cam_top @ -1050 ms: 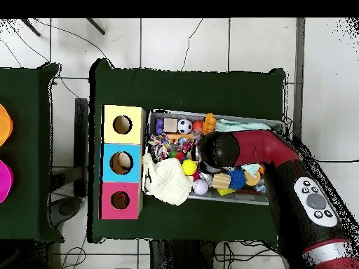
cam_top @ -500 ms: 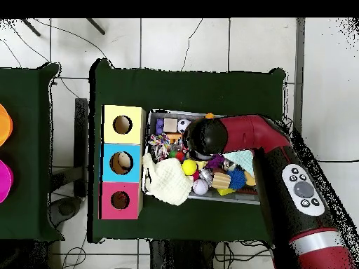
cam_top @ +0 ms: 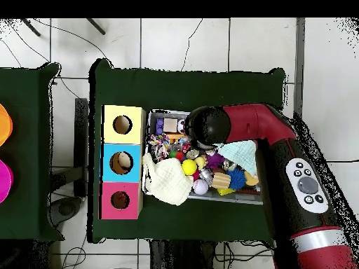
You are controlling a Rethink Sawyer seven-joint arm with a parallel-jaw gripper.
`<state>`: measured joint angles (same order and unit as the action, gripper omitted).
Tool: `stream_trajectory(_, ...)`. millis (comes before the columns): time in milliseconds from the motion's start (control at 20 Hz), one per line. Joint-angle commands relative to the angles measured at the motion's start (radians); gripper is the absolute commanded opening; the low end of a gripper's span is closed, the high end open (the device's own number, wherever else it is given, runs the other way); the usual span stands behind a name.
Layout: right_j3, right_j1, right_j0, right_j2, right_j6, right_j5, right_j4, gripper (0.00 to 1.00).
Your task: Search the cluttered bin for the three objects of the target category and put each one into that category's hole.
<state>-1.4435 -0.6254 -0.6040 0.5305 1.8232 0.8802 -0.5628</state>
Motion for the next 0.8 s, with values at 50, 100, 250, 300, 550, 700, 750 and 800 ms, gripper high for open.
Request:
stream_trajectory(50,0.074,0.059,-0.004,0.028,-0.256,0.098,-0.045,1.00)
stream_trajectory(100,0.079,0.065,-0.004,0.023,-0.261,0.097,-0.055,1.00)
stream_trajectory(250,0.084,0.080,-0.010,0.014,-0.272,0.086,-0.073,1.00)
stream_trajectory(300,0.093,0.087,-0.007,0.012,-0.274,0.086,-0.079,1.00)
stream_trajectory(550,0.107,0.110,-0.004,-0.002,-0.267,0.078,-0.109,1.00)
stream_trajectory(700,0.097,0.120,-0.007,-0.010,-0.257,0.071,-0.121,1.00)
stream_trajectory(750,0.092,0.122,-0.009,-0.012,-0.256,0.065,-0.128,1.00)
stream_trajectory(800,0.086,0.122,-0.011,-0.014,-0.255,0.056,-0.137,1.00)
